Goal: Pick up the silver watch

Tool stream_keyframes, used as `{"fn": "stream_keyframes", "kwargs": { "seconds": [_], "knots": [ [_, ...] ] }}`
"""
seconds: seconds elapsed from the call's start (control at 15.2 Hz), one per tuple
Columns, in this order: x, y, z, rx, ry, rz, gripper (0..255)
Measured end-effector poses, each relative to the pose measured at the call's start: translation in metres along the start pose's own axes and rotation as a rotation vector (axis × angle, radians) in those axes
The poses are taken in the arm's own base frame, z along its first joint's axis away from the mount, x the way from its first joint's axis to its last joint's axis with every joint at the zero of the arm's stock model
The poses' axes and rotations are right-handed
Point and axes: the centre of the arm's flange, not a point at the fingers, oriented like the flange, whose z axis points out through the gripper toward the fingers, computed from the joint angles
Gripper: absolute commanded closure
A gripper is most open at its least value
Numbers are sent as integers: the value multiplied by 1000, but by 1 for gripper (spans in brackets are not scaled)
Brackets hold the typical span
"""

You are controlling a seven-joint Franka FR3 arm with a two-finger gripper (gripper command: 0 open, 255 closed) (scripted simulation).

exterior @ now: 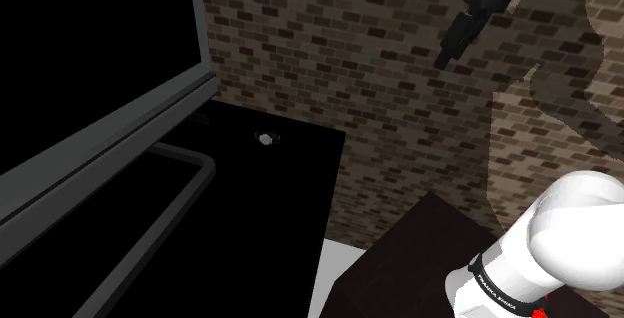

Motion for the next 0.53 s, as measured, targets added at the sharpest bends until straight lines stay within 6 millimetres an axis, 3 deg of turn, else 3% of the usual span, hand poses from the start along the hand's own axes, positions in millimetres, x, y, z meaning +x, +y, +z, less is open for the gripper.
{"fn": "stream_keyframes", "kwargs": {
  "seconds": [0.13,0.53],
  "knots": [
    [5,-2,4,4,-2,-7,0],
    [62,-14,46,46,-28,-89,0]
  ]
}}
